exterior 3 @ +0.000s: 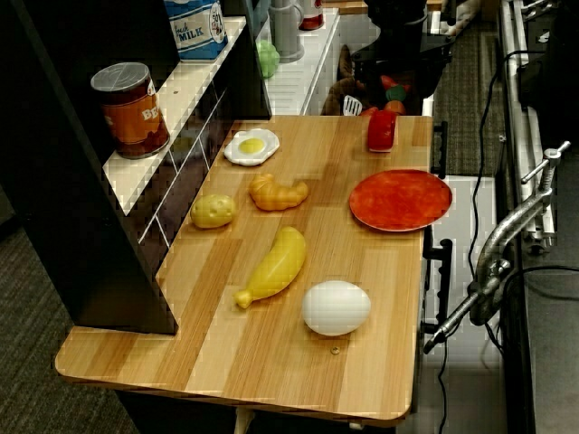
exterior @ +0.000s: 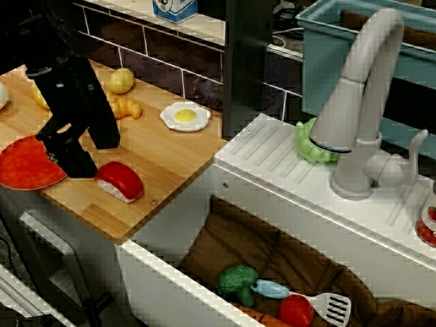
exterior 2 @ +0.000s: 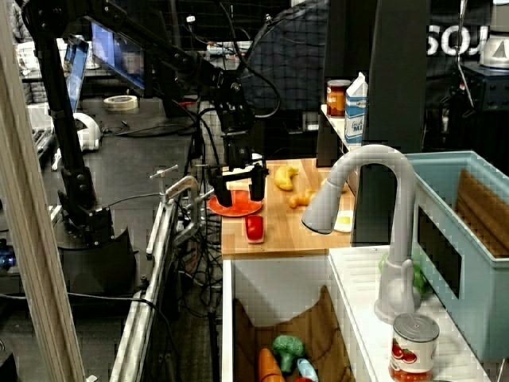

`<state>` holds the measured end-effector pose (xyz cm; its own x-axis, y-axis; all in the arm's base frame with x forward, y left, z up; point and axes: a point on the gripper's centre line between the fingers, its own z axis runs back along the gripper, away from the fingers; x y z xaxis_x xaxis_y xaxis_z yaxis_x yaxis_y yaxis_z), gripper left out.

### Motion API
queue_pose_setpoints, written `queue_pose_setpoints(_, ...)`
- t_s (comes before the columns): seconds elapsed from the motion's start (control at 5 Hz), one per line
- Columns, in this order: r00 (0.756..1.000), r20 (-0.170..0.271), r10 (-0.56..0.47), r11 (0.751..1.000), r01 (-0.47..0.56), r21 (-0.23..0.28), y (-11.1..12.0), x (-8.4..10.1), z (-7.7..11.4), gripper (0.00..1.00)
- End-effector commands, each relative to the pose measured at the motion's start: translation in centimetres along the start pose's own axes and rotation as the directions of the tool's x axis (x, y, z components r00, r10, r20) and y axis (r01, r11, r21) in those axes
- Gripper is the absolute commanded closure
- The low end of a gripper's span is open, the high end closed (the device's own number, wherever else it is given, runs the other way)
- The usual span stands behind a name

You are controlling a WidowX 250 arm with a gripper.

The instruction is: Put sushi on plate

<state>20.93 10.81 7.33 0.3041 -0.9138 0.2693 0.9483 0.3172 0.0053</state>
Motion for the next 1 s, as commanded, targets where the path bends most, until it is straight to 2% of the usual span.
queue_pose_setpoints(0.0, 0.999, -0.039, -0.028, 0.999, 0.029, 0.015, 1.1, 0.1, 1.0, 0.00)
queue_pose_setpoints(0.2, 0.992, -0.025, -0.123, 0.992, 0.124, 0.007, 0.8, 1.2, 0.5, 0.00)
queue_pose_setpoints(0.4, 0.933, 0.048, -0.355, 0.933, 0.358, -0.046, 0.1, 1.8, -0.1, 0.00)
queue_pose_setpoints(0.6, 0.843, 0.062, -0.535, 0.841, 0.538, -0.058, -0.2, 1.8, 0.1, 0.00)
queue_pose_setpoints(0.8, 0.848, 0.036, -0.529, 0.845, 0.530, -0.068, 0.0, 1.6, -0.3, 0.00)
